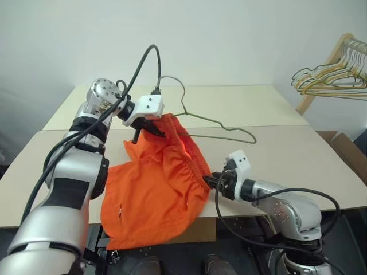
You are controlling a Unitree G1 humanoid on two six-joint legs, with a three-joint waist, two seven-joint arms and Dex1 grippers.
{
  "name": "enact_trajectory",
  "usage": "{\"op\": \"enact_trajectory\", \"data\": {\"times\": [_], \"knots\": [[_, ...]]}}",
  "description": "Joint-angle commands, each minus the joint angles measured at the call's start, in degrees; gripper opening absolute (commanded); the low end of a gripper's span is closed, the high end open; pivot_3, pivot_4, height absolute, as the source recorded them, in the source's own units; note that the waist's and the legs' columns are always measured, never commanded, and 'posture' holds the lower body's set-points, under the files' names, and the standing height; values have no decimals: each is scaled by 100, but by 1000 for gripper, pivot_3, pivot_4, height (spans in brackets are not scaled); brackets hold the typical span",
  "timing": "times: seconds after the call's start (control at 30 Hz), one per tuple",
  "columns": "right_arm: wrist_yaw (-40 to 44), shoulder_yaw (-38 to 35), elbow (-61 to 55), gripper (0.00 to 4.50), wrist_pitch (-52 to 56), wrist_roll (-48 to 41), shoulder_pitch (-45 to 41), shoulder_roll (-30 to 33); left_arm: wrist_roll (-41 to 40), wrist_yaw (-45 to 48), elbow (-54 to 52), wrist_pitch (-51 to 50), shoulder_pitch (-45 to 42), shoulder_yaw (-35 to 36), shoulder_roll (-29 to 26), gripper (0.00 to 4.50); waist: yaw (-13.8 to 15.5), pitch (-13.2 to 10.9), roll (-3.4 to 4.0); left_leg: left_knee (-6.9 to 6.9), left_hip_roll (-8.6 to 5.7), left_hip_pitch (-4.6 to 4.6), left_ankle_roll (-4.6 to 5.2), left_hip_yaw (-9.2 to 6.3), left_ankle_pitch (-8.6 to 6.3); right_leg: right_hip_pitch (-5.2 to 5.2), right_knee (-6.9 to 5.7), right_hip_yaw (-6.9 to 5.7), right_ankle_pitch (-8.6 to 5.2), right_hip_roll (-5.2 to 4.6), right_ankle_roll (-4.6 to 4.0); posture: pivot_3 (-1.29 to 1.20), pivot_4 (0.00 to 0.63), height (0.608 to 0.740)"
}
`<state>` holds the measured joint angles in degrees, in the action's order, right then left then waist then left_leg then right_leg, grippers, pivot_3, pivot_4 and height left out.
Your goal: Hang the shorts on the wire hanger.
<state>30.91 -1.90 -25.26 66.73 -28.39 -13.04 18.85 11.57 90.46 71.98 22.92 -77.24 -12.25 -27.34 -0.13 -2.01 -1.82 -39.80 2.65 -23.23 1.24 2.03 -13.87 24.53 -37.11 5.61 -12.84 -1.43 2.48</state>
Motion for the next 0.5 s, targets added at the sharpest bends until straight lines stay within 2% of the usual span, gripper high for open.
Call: {"op": "enact_trajectory", "data": {"times": [0.03, 0.1, 0.23, 0.3, 0.4, 0.5], "knots": [[170, -52, -161, 564, 271, -350, -111, 216, -76, -138, -147, 26, -158, 101, -61, 0, 0, 0, 0, 0, 0, 2, 0, -1, 0, -2, -1, 0, 0, 1, 0, 78, 0, 740], [167, -98, -100, 42, 263, -421, -110, 288, -56, -177, -138, 54, -153, 89, -72, 0, -3, 0, 0, -2, 1, 7, 0, -2, 1, -7, -3, 0, 1, 1, 0, 79, 0, 740], [113, -317, 37, 42, 301, -613, -213, 334, -58, -188, -139, 79, -121, 87, -97, 0, -6, 0, 0, -3, 1, 9, 0, -2, 1, -8, -3, 1, 1, 3, 0, 78, 0, 740], [199, -383, 94, 42, 349, -669, -283, 561, -48, -100, -151, 153, -76, 66, -153, 0, -5, 0, 0, -3, 1, 7, 0, -3, 1, -8, -2, 1, 1, 3, 0, 75, 0, 740], [364, -651, 438, 42, 627, -816, -511, 1108, -69, 141, -152, 383, 6, 10, -302, 0, -5, 0, 0, -3, 0, 5, 0, -2, 1, -8, 3, 2, 1, 1, 0, 66, 0, 740], [816, -777, 766, 42, 823, -1015, -740, 1920, -35, 204, -128, 844, 121, -295, -552, 0, -2, -1, 0, -2, 1, 4, 0, -2, 1, -7, 4, 1, 5, 1, -6, 65, 0, 740]]}}
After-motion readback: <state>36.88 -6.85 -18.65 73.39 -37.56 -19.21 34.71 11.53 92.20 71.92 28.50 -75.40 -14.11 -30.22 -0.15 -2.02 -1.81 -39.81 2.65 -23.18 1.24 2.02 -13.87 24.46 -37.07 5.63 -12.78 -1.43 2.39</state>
